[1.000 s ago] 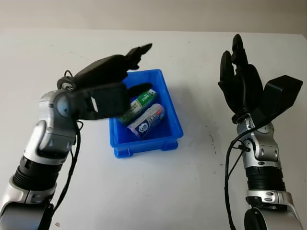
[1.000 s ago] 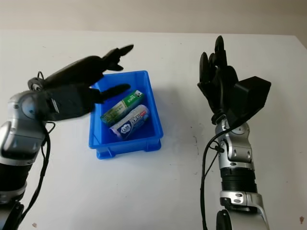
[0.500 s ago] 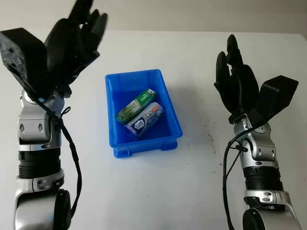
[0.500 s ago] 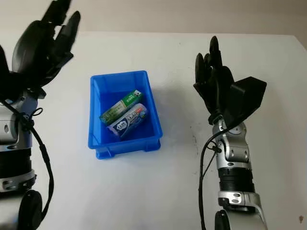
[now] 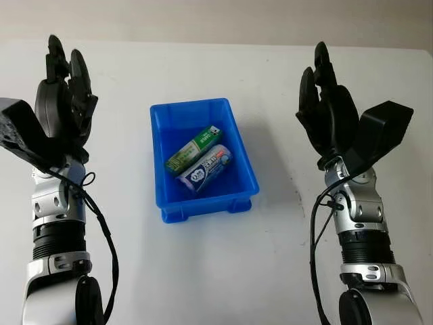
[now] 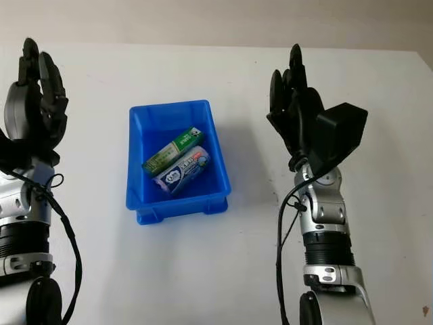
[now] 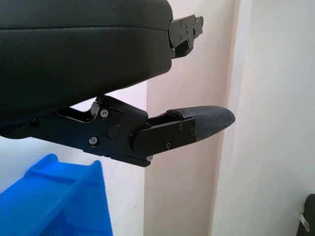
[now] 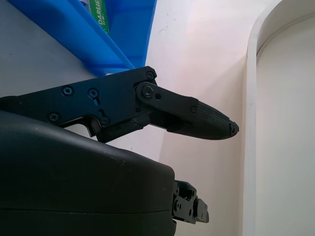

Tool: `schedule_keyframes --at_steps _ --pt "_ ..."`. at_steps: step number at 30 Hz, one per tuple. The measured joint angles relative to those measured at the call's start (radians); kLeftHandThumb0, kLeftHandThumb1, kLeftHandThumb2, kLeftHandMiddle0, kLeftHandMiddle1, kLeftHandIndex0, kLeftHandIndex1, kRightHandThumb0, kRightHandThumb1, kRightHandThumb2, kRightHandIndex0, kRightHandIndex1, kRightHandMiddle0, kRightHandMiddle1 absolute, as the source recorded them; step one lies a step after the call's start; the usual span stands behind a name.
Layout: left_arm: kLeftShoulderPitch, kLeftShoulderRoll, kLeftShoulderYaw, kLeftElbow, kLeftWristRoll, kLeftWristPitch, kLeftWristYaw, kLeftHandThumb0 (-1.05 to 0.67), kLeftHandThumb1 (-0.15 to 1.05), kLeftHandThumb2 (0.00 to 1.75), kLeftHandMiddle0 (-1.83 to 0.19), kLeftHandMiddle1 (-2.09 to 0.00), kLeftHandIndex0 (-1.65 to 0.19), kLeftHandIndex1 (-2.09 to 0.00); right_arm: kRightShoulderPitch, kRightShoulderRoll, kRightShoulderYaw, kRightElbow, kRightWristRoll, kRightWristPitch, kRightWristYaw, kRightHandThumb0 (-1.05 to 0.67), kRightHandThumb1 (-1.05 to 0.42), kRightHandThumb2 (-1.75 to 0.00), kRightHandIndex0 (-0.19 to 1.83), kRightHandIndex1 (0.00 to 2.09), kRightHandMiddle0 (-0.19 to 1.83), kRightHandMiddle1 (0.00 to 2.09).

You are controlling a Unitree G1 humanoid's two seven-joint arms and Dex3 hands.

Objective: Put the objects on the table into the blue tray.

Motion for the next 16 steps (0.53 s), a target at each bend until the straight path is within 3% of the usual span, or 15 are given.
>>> schedule_keyframes --at_steps 16 --pt "0.050 0.007 -0.101 -0.006 0.017 0.009 -0.036 -0.77 1.05 0.66 0.19 0.00 0.19 0.00 -0.009 0.002 -0.001 0.018 0.004 -0.005 0.000 -0.72 -1.05 -0.71 -0.19 0.00 -0.19 0.00"
